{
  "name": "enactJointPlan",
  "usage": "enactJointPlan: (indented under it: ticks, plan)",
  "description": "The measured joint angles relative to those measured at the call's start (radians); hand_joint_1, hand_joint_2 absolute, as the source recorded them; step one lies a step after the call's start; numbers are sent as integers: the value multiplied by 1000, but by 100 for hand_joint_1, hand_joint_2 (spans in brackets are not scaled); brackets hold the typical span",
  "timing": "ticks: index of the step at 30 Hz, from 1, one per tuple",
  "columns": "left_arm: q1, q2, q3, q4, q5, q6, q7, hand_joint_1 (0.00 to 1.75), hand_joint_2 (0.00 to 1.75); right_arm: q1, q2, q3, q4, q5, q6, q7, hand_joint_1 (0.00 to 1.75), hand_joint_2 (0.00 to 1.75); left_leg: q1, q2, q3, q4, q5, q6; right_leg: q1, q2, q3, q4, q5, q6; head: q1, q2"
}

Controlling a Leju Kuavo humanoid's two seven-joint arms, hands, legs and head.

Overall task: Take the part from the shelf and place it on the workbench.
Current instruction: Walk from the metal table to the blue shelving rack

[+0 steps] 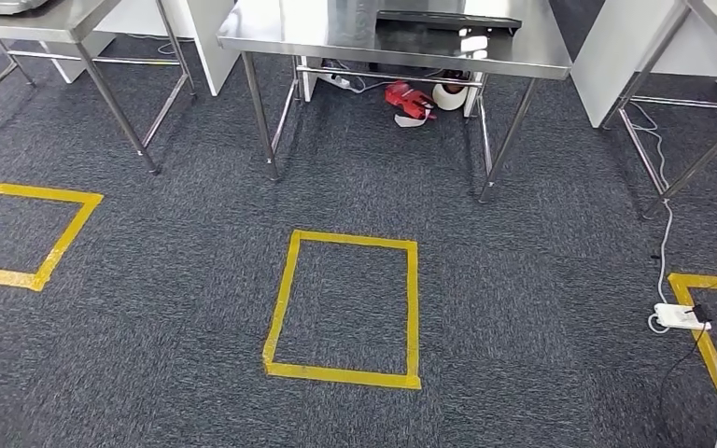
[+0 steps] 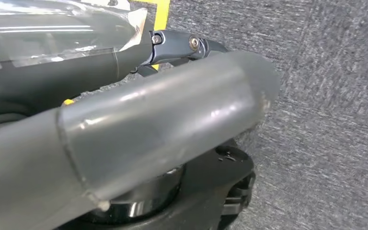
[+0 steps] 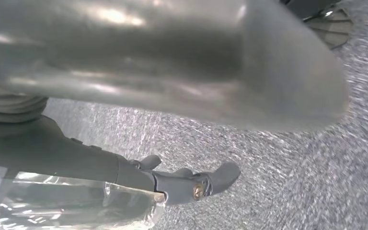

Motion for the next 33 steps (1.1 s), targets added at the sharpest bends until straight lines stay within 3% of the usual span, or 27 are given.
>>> enactJointPlan:
  ticks: [2, 4, 6, 8, 10, 11, 13, 15, 16, 18, 21, 23, 25, 27, 29, 31, 32, 33]
  plan:
    - [0, 0, -3, 0, 7, 17, -1, 0, 0, 3, 0, 0, 1, -2, 2, 3, 0, 0, 0, -17, -11, 2, 9, -4, -4, 3, 6, 16, -1, 13, 0, 0]
    - [0, -1, -3, 0, 18, 22, -10, 0, 0, 4, 0, 0, 1, -3, 0, 4, 0, 0, 1, -36, -20, 7, 16, -12, -10, 17, 80, -102, 42, 31, 0, 0]
    - [-1, -2, -3, 0, 21, 20, -22, 0, 0, 5, 0, 0, 2, -3, -4, 4, 0, 0, -3, -53, -29, 14, 21, -21, -10, 43, 147, -228, 76, 35, 1, 0]
    - [-1, -3, -3, 0, 21, 19, -28, 0, 0, 4, 1, 0, 2, -3, -7, 2, 0, 0, -6, -64, -36, 17, 26, -32, -5, 50, 157, -260, 83, 25, 0, 0]
    - [0, -3, -3, 0, 21, 19, -30, 0, 0, 3, 3, 0, 2, -3, -8, 1, 0, 0, -3, -71, -43, 21, 29, -42, -8, 32, 154, -260, 91, 12, 0, 0]
    - [0, -2, -3, 0, 21, 19, -31, 0, 0, 3, 4, 0, 2, -3, -8, 1, 0, 0, -2, -62, -51, 34, 19, -47, -11, 24, 154, -261, 95, 4, -1, 0]
    - [0, -2, -3, 0, 21, 16, -38, 0, 0, 4, 4, 0, 2, -2, -8, -1, 0, 0, 1, -30, -90, 117, -39, -54, -14, 4, 151, -262, 103, -13, -5, 0]
    - [0, -2, -3, 0, 20, 7, -47, 0, 0, 6, 4, 0, 3, 2, -3, -2, 0, 0, 2, -8, -148, 252, -109, -62, -9, -19, 145, -261, 106, -22, -9, 0]
    - [1, -2, -3, 0, 17, 1, -50, 0, 0, 7, 4, 0, 3, 5, 0, -1, 0, 0, 3, -4, -168, 301, -126, -65, -7, -30, 143, -260, 107, -23, -9, 0]
    - [1, -2, -3, 0, 13, -4, -54, 0, 0, 7, 4, 0, 4, 9, 6, 0, 0, 0, 4, 0, -181, 339, -132, -67, -5, -44, 141, -260, 108, -24, -8, 0]
    - [1, -2, -3, 0, 11, -5, -55, 0, 0, 7, 4, 0, 4, 10, 7, 1, 0, 0, 4, 1, -179, 336, -128, -67, -5, -47, 140, -260, 108, -24, -9, 0]
    - [1, -2, -5, 0, 7, -7, -57, 0, 0, 5, 4, 1, 4, 13, 9, 3, 0, 0, 4, 6, -150, 286, -97, -67, -5, -57, 140, -260, 107, -24, -9, 0]
    - [-1, -2, -6, 0, 4, -8, -56, 0, 0, -1, 6, 7, 4, 17, 11, 6, 0, 0, -2, 47, -70, 133, -37, -54, 4, -92, 142, -257, 105, -15, -8, 0]
    - [-3, -3, -6, 0, 5, -5, -52, 0, 0, -8, 7, 12, 4, 19, 11, 9, 0, 0, -6, 57, -24, 21, 7, -23, 9, -81, 129, -222, 80, 0, -4, 0]
    - [-3, -6, -6, 0, 5, -4, -51, 0, 0, -10, 7, 13, 4, 19, 11, 12, 0, 0, -3, 17, -36, 14, 23, -2, 3, -24, 79, -111, 19, 2, 0, 0]
    - [-3, -7, -6, 0, 5, -4, -49, 0, 0, -7, 7, 13, 4, 19, 11, 13, 0, 0, -4, -13, -45, 15, 30, 2, 0, 2, 24, 15, -32, 1, 2, 0]
    - [-3, -7, -6, 0, 5, -4, -49, 0, 0, -6, 7, 13, 4, 19, 11, 14, 0, 0, -5, -29, -48, 15, 33, 1, -1, 5, 16, 37, -36, 7, 3, 0]
    - [-2, -7, -6, 0, 5, -4, -48, 0, 0, -5, 6, 13, 4, 19, 11, 15, 0, 0, -5, -44, -50, 16, 36, -2, -3, 8, 27, 18, -23, 15, 3, 0]
